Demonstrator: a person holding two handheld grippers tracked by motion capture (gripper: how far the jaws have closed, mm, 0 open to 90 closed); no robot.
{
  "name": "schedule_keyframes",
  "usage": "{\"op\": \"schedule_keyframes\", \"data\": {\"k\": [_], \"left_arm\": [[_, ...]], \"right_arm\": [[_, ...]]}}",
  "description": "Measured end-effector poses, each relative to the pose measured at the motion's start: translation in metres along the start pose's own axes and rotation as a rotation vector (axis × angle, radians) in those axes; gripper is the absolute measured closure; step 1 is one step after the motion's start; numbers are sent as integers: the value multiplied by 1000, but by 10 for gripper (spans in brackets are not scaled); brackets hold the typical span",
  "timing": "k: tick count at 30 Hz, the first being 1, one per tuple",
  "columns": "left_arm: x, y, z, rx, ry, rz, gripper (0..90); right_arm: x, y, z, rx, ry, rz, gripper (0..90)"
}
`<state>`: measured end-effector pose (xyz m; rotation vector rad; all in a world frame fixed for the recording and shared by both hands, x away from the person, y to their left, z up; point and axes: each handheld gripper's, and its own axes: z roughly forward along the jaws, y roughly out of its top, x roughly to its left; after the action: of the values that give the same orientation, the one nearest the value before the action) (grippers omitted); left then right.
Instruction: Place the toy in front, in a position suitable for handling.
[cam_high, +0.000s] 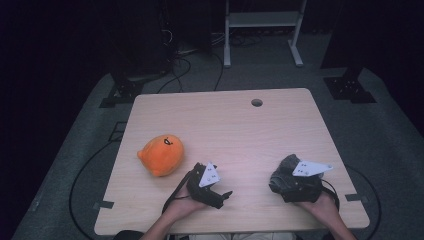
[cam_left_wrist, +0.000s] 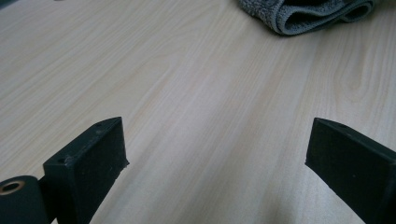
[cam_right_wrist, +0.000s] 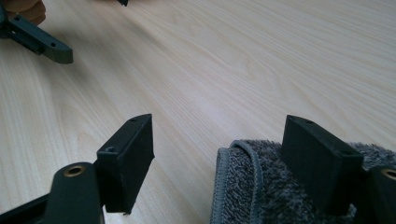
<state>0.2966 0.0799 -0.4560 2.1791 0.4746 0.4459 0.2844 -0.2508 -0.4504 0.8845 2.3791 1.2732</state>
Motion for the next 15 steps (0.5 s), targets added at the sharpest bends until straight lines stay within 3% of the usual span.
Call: {"op": "schedule_keyframes", "data": {"k": [15], "left_arm": [[5,9,-8,-56,43,-26,44]], "right_arm": [[0,-3,-3,0,-7,8,245]]}}
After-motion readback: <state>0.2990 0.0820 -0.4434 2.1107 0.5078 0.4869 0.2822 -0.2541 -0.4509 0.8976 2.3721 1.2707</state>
